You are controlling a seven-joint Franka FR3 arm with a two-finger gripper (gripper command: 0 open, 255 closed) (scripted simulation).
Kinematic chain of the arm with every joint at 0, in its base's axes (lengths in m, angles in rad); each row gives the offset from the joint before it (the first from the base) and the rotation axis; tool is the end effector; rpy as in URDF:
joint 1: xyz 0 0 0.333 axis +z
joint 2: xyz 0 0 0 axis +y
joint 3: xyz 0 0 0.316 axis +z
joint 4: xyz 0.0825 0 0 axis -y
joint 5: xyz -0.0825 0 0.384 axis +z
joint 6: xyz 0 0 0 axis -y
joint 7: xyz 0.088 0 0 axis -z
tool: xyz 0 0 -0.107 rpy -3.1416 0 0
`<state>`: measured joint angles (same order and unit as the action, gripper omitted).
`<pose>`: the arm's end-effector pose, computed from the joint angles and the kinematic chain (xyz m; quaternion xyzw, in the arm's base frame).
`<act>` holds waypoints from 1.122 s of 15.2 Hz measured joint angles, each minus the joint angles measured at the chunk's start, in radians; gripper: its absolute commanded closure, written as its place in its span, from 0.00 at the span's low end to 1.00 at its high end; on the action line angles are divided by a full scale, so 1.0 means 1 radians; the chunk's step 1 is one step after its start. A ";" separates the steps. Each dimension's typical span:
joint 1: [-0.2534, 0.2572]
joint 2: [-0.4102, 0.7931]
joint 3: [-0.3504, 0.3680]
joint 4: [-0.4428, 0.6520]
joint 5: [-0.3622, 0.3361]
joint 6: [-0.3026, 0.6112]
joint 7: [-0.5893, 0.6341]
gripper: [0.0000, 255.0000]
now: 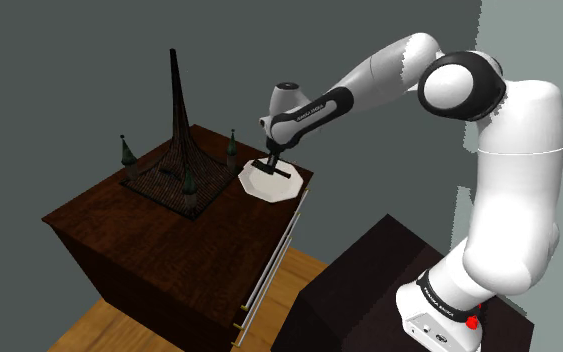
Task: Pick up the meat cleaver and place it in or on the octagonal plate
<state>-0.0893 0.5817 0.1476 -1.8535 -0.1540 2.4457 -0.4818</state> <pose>0.6436 0.0318 0.2107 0.9503 0.3111 0.0078 0.0114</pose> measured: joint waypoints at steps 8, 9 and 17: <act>-0.074 0.118 -0.018 0.169 0.007 -0.048 -0.109 1.00; -0.074 0.125 -0.019 0.168 0.006 -0.040 -0.109 1.00; -0.065 0.209 -0.030 0.189 -0.005 0.023 -0.102 1.00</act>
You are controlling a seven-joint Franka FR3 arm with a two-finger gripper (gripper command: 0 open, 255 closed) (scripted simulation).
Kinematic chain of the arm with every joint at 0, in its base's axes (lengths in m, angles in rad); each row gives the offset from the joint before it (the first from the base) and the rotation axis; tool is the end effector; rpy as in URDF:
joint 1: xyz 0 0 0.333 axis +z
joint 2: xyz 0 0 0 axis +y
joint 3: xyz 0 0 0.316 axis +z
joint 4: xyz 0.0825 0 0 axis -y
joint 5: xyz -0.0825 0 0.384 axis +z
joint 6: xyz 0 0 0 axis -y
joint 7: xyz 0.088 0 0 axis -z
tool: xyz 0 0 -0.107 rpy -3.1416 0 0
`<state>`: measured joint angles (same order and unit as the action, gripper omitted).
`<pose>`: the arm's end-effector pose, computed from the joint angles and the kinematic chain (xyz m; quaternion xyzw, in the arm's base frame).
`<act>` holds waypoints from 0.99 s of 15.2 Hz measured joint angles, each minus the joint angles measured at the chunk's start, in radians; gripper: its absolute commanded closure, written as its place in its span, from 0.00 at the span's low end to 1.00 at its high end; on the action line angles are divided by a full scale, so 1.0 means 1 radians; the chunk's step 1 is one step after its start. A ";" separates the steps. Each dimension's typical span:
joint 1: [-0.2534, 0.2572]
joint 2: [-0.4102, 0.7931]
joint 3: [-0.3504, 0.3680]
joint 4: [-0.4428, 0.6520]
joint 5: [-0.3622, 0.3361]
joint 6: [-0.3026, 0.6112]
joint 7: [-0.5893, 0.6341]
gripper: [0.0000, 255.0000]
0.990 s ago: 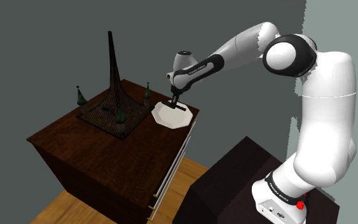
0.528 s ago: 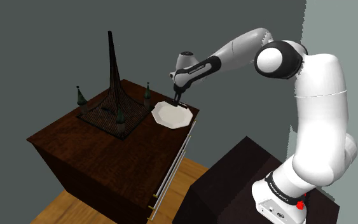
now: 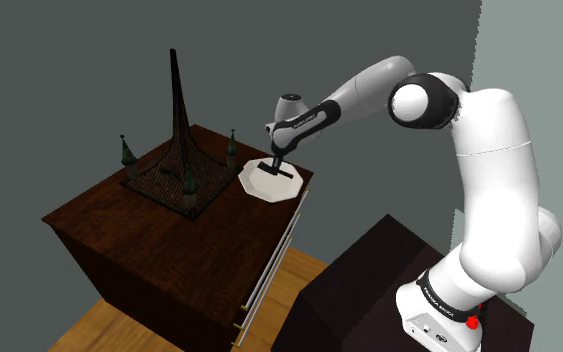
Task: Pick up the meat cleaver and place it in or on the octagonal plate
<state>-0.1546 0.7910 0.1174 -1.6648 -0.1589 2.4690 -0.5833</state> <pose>0.6791 -0.0331 0.1488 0.9501 0.3117 0.0076 0.0114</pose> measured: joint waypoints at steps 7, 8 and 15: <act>0.002 0.025 -0.003 0.006 -0.003 0.020 0.002 1.00; 0.002 0.026 -0.004 0.006 -0.003 0.020 0.002 1.00; 0.002 0.026 -0.004 0.006 -0.003 0.020 0.002 0.00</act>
